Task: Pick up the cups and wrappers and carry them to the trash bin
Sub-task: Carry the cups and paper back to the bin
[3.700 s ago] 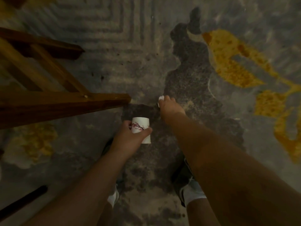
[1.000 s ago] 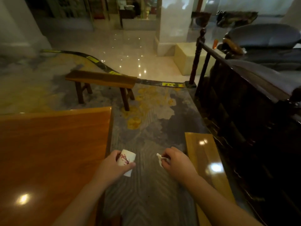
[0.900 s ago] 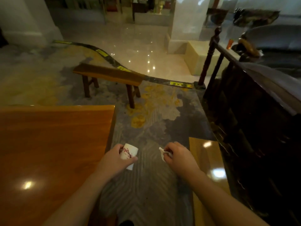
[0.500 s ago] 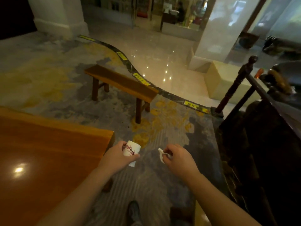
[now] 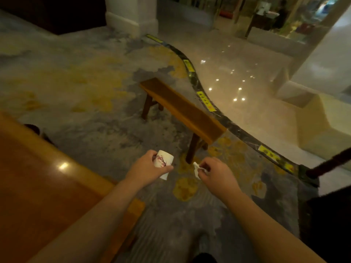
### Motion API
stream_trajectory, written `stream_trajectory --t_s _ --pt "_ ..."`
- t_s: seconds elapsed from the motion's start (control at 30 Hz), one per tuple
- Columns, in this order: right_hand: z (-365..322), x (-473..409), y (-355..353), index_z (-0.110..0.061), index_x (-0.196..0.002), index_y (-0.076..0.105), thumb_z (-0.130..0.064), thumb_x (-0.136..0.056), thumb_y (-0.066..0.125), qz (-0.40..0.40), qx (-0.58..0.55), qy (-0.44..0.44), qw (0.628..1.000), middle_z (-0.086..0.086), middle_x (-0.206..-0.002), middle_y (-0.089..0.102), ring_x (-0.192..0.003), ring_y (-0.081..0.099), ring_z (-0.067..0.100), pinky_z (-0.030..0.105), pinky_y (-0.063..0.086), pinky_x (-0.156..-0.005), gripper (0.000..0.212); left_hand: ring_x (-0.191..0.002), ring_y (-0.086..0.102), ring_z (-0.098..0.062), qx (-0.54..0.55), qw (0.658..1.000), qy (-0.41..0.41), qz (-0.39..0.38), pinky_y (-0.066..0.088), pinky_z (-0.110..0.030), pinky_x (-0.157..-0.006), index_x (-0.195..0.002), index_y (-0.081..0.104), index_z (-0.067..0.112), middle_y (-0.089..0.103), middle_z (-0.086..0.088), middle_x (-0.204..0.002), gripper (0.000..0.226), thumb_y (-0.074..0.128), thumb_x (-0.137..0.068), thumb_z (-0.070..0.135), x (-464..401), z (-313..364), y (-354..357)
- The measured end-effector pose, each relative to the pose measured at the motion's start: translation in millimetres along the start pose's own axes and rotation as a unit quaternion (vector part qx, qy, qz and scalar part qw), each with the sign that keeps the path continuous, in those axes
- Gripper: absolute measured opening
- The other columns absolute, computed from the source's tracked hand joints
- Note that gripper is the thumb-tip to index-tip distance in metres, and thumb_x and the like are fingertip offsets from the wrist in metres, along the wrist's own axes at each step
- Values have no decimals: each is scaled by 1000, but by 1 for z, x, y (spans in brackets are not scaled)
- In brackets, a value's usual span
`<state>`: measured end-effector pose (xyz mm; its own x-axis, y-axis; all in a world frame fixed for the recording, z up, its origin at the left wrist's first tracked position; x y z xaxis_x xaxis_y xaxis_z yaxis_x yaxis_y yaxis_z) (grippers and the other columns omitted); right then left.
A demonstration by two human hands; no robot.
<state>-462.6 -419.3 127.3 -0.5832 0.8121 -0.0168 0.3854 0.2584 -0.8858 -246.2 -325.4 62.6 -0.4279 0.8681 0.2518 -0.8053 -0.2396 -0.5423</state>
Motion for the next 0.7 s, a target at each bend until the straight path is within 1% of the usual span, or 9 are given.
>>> stream_trajectory --t_s 0.1,0.2,0.27,0.33,0.4,0.43,0.57,0.63,0.7 --pt "-9 -69 26 -26 -83 59 -30 -90 65 -45 -10 -45 998 -6 -85 55 -74 54 12 37 50 -63 10 -86 63 -2 24 997 -44 51 51 -28 -70 -113 54 32 66 13 -102 74 76 -56 73 -39 -22 -27" --pt "-20 -149 48 -23 -84 58 -30 -90 64 -84 -23 -102 991 -4 -86 55 -76 53 15 39 48 -66 11 -82 60 2 22 989 -91 112 44 -21 -63 -111 55 33 64 18 -97 73 75 -54 74 -84 -39 -56" --pt "-30 -207 59 -22 -84 58 -29 -90 64 -112 -28 -146 982 -3 -87 55 -77 53 17 38 47 -67 11 -81 58 2 11 979 -124 159 42 -22 -61 -113 55 31 63 18 -96 73 75 -57 73 -117 -46 -77" --pt "-42 -254 64 -21 -87 59 -28 -91 64 -135 -26 -185 973 -2 -89 57 -78 54 17 38 48 -68 10 -83 59 -2 15 968 -156 194 45 -26 -64 -118 54 30 62 14 -98 75 76 -59 71 -142 -50 -95" --pt "-55 -299 70 -21 -89 59 -27 -91 64 -171 -22 -226 959 -2 -92 58 -80 55 16 35 48 -69 8 -88 61 -12 18 956 -192 219 49 -33 -70 -120 53 28 64 8 -104 75 77 -63 69 -165 -51 -109" --pt "-63 -317 72 -21 -90 59 -26 -90 64 -188 -17 -248 950 -3 -92 58 -81 55 15 33 49 -70 7 -88 61 -14 22 950 -207 232 49 -35 -71 -120 52 27 64 6 -104 74 77 -64 68 -173 -50 -115" --pt "-105 -384 85 -20 -92 62 -26 -91 63 -225 -8 -319 920 -2 -95 60 -86 57 15 35 53 -78 6 -86 59 -12 40 924 -252 285 47 -32 -69 -127 50 25 59 7 -104 81 76 -64 69 -193 -46 -142" --pt "-132 -410 95 -18 -89 62 -25 -90 64 -242 -21 -352 904 0 -91 60 -83 56 16 36 50 -76 7 -89 60 -12 53 908 -277 309 49 -31 -70 -129 49 25 62 6 -111 85 75 -62 71 -196 -53 -157" --pt "-164 -431 111 -16 -85 62 -21 -89 65 -261 -36 -391 882 1 -85 57 -78 53 18 36 45 -69 8 -88 62 -7 88 887 -301 340 52 -29 -70 -127 49 30 63 7 -113 87 75 -57 75 -195 -67 -175"
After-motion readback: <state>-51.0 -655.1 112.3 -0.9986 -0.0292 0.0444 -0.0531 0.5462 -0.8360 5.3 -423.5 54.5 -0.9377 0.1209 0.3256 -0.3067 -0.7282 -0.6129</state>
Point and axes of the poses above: each hand's wrist, its own x-axis away from the middle knuckle, its own y-axis out of the palm, z = x × y, the point moved 10 cm from there along -x, towards the middle knuckle
